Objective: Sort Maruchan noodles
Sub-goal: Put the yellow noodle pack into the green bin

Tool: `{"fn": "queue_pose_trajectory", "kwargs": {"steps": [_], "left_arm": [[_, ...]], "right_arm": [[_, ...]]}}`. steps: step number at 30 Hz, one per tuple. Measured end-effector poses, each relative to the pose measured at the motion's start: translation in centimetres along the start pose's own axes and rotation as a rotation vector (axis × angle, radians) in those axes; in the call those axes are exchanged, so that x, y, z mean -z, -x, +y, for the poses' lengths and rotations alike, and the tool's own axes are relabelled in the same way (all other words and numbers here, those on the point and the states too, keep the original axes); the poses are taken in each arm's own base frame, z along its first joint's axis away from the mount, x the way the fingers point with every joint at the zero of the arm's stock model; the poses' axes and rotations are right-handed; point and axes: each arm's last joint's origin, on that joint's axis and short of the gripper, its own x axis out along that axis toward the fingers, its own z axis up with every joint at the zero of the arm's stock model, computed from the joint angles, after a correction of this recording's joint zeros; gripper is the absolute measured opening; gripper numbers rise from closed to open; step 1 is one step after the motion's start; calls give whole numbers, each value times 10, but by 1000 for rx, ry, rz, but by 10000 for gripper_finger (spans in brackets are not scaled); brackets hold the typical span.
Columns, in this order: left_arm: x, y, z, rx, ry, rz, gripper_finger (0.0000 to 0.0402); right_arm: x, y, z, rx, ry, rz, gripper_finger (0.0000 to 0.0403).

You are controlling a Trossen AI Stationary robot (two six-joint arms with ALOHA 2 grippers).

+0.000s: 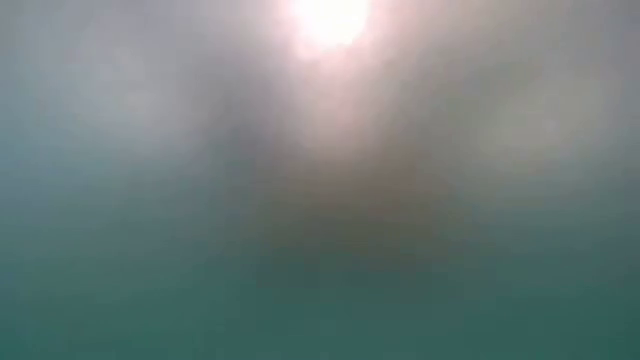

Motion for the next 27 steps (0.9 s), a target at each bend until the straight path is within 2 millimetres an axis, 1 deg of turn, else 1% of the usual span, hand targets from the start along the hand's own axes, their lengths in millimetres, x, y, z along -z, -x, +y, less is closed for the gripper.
{"fn": "queue_pose_trajectory", "kwargs": {"steps": [5, 8, 12, 17, 22, 27], "left_arm": [[10, 9, -14, 105, -14, 57, 208], [17, 10, -19, 68, -28, 35, 208], [24, -1, -19, -21, -31, 12, 208], [33, -17, -21, -43, -41, 41, 208], [39, -23, -23, -54, -46, 69, 208], [42, -23, -22, -52, -62, 111, 208]], "right_arm": [[0, 0, 0, 8, 20, 1, 133], [1, -1, 0, 17, 27, 5, 134], [-1, -2, -2, 77, 13, -18, 131], [-1, -2, -2, 85, 10, -19, 133], [0, -2, -1, 78, -35, -19, 152], [-1, -2, 0, 20, -81, -22, 188]]}}
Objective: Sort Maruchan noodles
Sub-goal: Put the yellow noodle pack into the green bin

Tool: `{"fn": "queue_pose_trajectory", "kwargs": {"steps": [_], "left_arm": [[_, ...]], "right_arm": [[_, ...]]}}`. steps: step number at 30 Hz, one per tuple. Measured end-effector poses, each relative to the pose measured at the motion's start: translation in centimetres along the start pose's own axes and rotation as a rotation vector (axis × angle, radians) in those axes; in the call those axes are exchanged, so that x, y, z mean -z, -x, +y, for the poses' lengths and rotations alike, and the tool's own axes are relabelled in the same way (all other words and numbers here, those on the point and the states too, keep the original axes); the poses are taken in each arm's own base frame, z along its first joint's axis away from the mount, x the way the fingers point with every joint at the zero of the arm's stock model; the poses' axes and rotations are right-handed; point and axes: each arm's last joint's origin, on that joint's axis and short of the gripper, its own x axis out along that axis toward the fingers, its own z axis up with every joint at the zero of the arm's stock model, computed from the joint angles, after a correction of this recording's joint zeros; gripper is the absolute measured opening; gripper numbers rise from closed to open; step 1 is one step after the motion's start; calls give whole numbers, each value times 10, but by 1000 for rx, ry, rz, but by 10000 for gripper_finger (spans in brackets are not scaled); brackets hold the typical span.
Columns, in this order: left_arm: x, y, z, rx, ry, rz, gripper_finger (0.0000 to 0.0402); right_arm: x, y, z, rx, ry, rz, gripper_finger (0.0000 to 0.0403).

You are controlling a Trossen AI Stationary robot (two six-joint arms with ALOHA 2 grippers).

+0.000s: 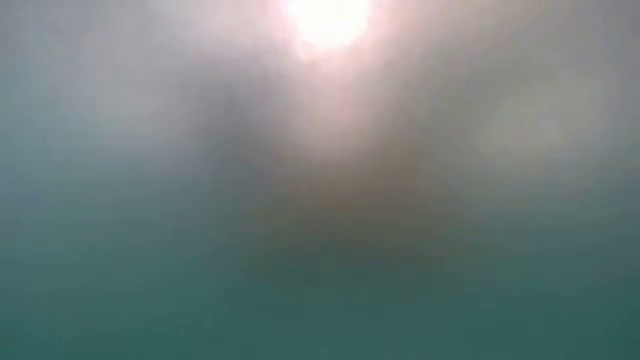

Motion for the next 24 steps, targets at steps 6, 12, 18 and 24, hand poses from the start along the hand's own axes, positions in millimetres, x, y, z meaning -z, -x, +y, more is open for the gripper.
{"fn": "queue_pose_trajectory", "kwargs": {"steps": [6, 12, 18, 24], "left_arm": [[8, 3, -2, -4, -38, 55, 208], [16, 7, -5, 6, -75, 93, 208], [27, 10, -6, -23, -109, 134, 208], [32, 12, -8, -45, -120, 115, 208]], "right_arm": [[-3, 0, 1, -29, -95, -25, 231], [-5, 0, 2, -98, -179, -39, 245], [-7, -4, 5, -219, -245, -48, 245], [4, -22, 10, -350, -306, -35, 250]]}}
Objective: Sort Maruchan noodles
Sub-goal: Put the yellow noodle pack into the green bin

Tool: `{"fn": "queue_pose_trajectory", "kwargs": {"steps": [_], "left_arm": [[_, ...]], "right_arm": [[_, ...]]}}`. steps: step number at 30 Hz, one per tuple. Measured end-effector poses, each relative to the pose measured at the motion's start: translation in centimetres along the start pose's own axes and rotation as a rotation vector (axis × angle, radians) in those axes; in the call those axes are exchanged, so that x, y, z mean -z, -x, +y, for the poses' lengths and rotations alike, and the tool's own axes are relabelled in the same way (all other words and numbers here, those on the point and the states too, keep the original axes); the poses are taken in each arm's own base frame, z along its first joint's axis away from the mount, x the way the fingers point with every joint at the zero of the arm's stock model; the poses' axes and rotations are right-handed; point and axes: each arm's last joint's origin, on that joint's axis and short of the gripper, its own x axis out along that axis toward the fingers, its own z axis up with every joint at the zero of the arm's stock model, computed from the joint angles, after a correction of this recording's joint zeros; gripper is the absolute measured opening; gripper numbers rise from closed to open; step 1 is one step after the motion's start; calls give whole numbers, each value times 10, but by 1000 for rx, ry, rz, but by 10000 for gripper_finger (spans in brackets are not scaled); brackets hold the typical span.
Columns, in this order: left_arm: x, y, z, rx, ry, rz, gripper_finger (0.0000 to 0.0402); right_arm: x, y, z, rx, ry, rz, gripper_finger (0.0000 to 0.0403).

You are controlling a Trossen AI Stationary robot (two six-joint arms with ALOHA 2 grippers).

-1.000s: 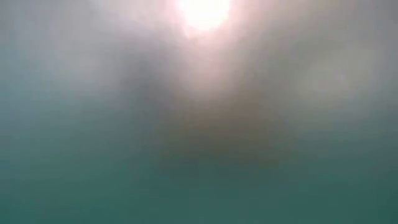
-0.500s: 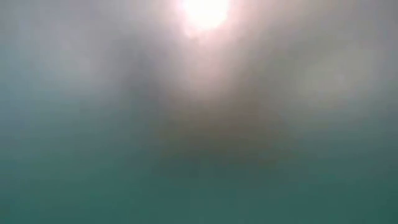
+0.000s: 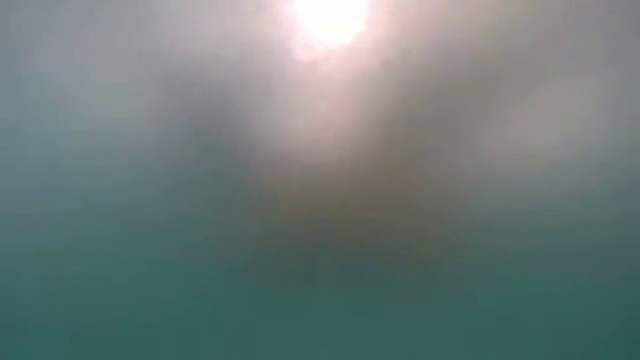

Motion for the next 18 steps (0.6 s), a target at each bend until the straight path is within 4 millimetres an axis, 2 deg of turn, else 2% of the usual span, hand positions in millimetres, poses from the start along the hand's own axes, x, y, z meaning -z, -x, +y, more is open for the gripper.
{"fn": "queue_pose_trajectory", "kwargs": {"steps": [3, 11, 18], "left_arm": [[1, 0, 0, -11, -4, -8, 208], [2, -3, 1, -31, 5, -61, 208], [4, -5, 3, -54, 23, -93, 208]], "right_arm": [[5, -11, -5, -12, -36, 26, 258], [-1, -41, -8, -9, -42, 30, 278], [-4, -59, -8, -6, -60, 74, 281]]}}
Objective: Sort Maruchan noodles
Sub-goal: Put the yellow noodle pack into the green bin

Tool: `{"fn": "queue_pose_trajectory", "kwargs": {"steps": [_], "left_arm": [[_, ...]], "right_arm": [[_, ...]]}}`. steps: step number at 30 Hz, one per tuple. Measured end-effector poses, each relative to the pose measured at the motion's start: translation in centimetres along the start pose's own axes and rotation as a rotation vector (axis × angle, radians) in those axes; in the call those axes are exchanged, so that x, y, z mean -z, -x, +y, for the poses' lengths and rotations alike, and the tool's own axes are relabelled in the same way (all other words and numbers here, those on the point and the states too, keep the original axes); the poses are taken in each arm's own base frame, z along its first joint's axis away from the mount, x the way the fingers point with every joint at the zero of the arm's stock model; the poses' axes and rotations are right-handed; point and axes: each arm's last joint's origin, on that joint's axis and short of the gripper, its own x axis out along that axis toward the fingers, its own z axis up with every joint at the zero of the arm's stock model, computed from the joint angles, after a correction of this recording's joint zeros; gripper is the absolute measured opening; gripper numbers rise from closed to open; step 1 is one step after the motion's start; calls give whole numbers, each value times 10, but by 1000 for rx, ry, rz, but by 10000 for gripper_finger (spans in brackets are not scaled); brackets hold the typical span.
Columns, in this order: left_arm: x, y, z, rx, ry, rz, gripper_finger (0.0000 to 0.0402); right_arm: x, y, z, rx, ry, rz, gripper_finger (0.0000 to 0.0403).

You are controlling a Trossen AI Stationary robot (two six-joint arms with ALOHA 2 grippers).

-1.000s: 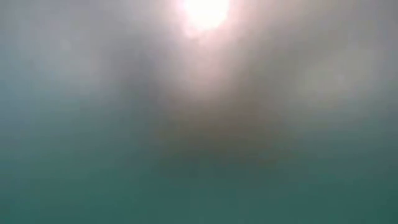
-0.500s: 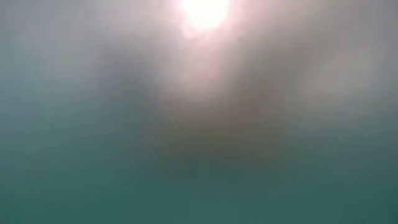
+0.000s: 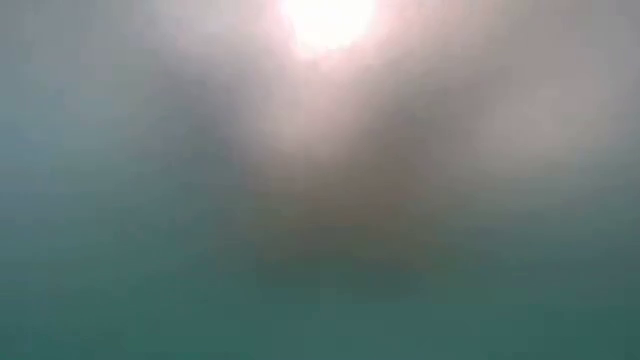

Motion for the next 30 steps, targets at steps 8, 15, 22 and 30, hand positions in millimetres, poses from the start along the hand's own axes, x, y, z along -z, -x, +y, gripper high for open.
{"fn": "queue_pose_trajectory", "kwargs": {"steps": [8, 15, 22, 30], "left_arm": [[-1, -2, 2, -41, 10, -63, 208], [3, -8, -1, -60, 0, -73, 208], [6, -9, -4, -62, -1, -82, 208], [10, -3, -10, -60, 8, -117, 208]], "right_arm": [[0, -22, 8, -11, 10, 38, 282], [-2, -40, 8, -14, 13, 41, 283], [0, -57, 6, -26, 12, 64, 269], [2, -60, 5, -31, 19, 103, 211]]}}
